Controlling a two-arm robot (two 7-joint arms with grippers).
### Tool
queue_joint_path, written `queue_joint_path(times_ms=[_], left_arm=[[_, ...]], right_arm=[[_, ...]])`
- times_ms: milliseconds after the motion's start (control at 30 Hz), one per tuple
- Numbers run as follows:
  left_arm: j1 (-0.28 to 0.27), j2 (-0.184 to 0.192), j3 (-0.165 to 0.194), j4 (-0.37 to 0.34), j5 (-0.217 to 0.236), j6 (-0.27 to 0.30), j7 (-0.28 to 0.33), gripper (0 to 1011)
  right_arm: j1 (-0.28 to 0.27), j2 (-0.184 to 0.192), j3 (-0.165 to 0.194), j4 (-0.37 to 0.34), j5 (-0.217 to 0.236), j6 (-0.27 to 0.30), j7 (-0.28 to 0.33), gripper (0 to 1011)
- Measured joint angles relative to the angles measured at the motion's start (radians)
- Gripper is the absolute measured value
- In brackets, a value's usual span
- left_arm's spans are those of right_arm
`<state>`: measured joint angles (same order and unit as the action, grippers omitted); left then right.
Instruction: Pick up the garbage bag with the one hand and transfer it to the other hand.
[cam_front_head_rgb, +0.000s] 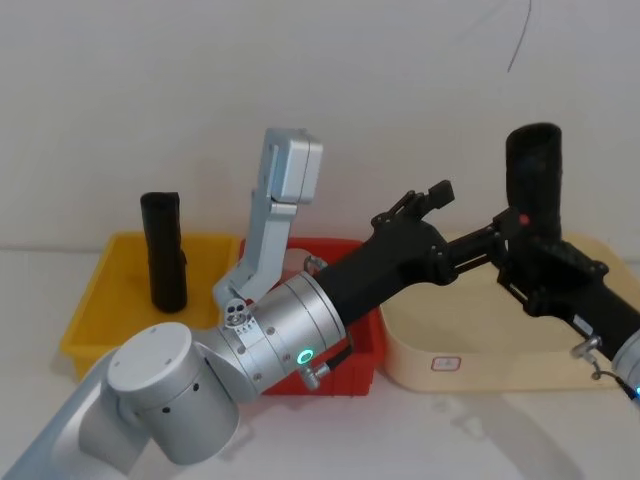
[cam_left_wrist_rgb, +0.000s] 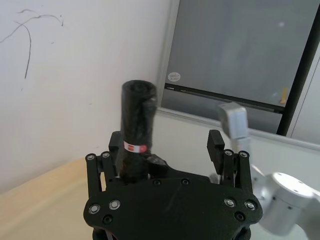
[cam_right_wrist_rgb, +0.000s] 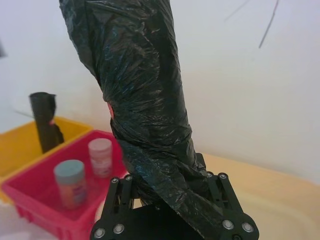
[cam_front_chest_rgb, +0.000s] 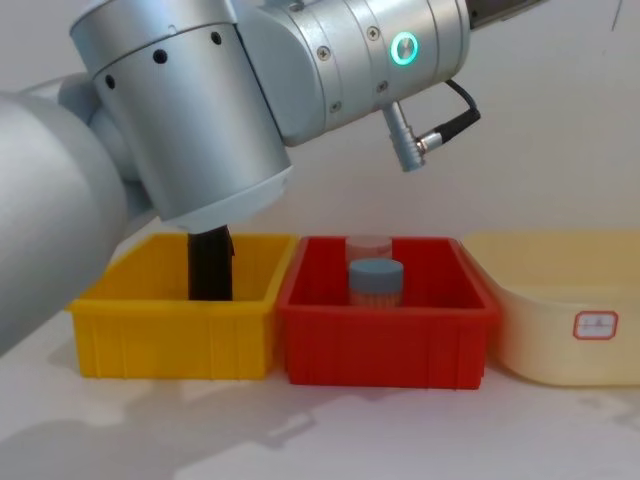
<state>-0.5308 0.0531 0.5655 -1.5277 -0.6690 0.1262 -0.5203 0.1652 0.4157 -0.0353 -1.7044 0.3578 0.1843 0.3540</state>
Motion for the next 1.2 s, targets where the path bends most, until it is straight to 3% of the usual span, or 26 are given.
queue_joint_path(times_ms=[467,567,933,1200], left_arm=[[0.000,0.000,0.000,0.000,0.000,0.000,0.000,1002],[0.000,0.000,0.000,0.000,0.000,0.000,0.000,1001],[0.000,0.000,0.000,0.000,0.000,0.000,0.000,1002],[0.000,0.000,0.000,0.000,0.000,0.000,0.000,1002]], right_arm=[[0.184,0.039,-0.036,0.295,-0.004,-0.058,0.077,601],[0.213,0.044,-0.042,0.346,-0.011,-0.068,0.079,684],[0.252,0.049,-0.036,0.425,-0.016,-0.090,0.046,996],[0.250,0.049,-0.021,0.414,-0.016,-0.109,0.016,1000]])
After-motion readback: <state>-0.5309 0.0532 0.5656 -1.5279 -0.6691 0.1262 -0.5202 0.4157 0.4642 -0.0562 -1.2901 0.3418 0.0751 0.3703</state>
